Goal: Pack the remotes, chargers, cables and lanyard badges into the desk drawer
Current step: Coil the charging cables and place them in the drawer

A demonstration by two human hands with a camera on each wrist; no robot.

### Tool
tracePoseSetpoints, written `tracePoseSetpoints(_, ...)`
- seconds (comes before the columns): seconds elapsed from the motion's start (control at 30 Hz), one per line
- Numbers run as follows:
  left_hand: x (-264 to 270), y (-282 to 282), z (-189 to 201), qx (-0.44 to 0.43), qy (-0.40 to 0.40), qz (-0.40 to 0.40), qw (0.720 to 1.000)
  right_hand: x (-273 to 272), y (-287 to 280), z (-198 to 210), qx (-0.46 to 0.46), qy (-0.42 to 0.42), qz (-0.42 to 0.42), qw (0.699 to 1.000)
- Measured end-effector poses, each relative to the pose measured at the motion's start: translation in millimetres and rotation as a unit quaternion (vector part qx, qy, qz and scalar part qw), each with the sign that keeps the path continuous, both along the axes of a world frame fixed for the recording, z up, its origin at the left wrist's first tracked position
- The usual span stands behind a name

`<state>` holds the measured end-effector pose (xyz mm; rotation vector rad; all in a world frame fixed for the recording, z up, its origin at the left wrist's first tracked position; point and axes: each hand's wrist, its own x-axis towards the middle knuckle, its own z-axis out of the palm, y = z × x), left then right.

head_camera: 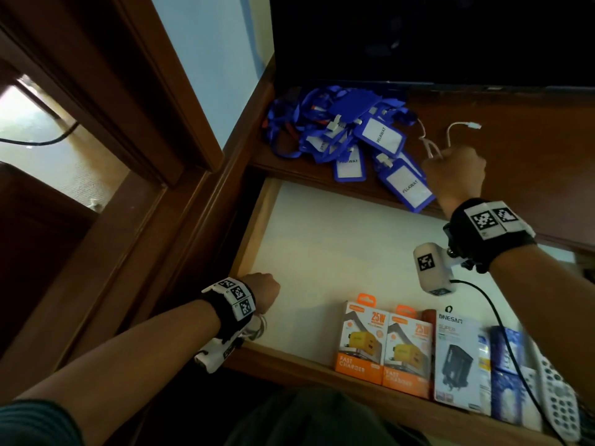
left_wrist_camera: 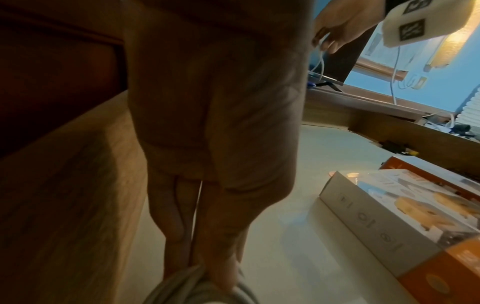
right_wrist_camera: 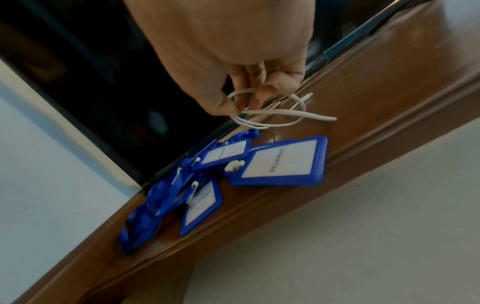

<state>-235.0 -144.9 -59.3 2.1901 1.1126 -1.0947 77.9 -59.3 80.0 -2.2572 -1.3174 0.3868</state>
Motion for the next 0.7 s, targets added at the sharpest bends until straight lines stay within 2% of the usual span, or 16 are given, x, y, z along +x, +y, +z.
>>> tracePoseSetpoints(0.17,-8,-2,-6,0.066,0.012,0.015,0.998,6,-15,7,0.05,0.025,-0.016,0.998)
tracePoseSetpoints(0.37,-13,-9,-25,0.02,-0.045,0.062,0.997,11,-41,12,0.116,0.061,-0.034,0.991)
tracePoseSetpoints(0.7,7,-20,-19,0.021,0.026,0.098,0.995,6,-85,23,0.197,0.199,-0.037,0.959)
